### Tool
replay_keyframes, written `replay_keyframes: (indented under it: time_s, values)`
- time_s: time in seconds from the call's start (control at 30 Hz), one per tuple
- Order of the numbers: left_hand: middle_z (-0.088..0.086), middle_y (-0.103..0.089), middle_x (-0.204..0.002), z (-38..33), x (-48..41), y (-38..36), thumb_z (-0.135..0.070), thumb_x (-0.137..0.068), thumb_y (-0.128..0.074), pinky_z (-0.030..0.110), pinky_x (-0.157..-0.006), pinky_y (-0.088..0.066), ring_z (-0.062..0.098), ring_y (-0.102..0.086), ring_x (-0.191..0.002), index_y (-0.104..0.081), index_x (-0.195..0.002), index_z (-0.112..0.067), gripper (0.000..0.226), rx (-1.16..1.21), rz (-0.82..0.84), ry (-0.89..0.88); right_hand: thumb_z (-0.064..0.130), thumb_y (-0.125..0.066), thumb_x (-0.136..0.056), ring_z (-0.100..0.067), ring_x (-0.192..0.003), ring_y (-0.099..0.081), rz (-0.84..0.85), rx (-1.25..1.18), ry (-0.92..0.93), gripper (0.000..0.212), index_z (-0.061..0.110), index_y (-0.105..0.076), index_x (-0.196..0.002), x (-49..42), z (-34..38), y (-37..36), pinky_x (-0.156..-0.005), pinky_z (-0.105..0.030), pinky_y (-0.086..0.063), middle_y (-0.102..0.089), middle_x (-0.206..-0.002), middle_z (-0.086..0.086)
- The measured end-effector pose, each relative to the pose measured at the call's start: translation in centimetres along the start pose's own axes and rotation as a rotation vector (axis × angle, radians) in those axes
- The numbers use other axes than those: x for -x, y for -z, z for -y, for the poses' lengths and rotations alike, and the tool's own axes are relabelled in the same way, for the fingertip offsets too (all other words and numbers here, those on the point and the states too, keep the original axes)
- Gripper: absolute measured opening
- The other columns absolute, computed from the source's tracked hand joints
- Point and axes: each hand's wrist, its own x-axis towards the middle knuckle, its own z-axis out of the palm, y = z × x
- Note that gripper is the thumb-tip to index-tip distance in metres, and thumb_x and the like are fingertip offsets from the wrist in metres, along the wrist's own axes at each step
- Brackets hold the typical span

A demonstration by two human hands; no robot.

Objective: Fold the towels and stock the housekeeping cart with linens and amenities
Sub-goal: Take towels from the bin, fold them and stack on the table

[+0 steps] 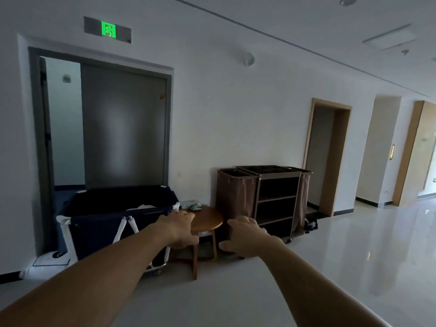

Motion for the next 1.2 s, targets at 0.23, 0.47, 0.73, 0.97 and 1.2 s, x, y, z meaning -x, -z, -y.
replay_keyframes:
  time_s: [0.23,0.47,0.73,0.97,1.2]
  values:
    - [0.003,-0.027,-0.158,-0.2,-10.4,-0.3,-0.06,-0.083,-0.052,0.047,-0.113,-0.03,0.024,-0.027,-0.144,-0.021,-0.154,-0.02,0.087,0.063,-0.01,0.019,0.058,-0.059,-0.087,-0.033,-0.144,-0.022,0.006,0.023,0.026,0.08,0.024,-0.027,-0.152,-9.8,-3.6,1.5,-0.111,-0.056,-0.027,-0.025,-0.157,-0.006]
    - [0.005,-0.034,-0.153,4.6,-20.4,-1.1,-0.054,-0.086,-0.053,0.046,-0.109,-0.035,0.025,-0.033,-0.139,-0.028,-0.15,-0.018,0.078,0.051,-0.006,0.026,0.051,-0.062,-0.089,-0.033,-0.144,-0.021,0.032,0.052,0.052,0.078,0.028,-0.024,-0.154,-21.4,-3.1,0.2,-0.113,-0.056,-0.029,-0.023,-0.157,-0.005]
    - [0.004,-0.027,-0.158,13.6,-32.2,-0.3,-0.052,-0.09,-0.051,0.046,-0.114,-0.029,0.025,-0.027,-0.144,-0.022,-0.154,-0.017,0.079,0.046,0.012,0.061,0.058,-0.059,-0.084,-0.033,-0.145,-0.019,0.026,-0.015,0.037,0.084,0.028,-0.023,-0.154,-36.5,0.0,-0.6,-0.114,-0.056,-0.028,-0.022,-0.158,-0.006]
    - [0.003,-0.028,-0.157,19.0,-42.1,-1.4,-0.053,-0.09,-0.049,0.045,-0.113,-0.029,0.024,-0.028,-0.143,-0.021,-0.154,-0.018,0.078,0.064,0.038,0.043,0.059,-0.059,-0.084,-0.032,-0.144,-0.021,0.035,-0.025,0.05,0.084,0.027,-0.025,-0.154,-47.8,0.8,-2.4,-0.112,-0.056,-0.029,-0.023,-0.157,-0.004]
    - [0.004,-0.032,-0.154,23.0,-53.4,-3.1,-0.054,-0.087,-0.051,0.045,-0.11,-0.031,0.025,-0.031,-0.14,-0.028,-0.15,-0.018,0.076,0.055,0.028,0.082,0.06,-0.058,-0.084,-0.032,-0.145,-0.02,0.035,-0.025,0.09,0.084,0.029,-0.024,-0.154,-60.8,-0.4,-4.2,-0.112,-0.056,-0.027,-0.024,-0.157,-0.003]
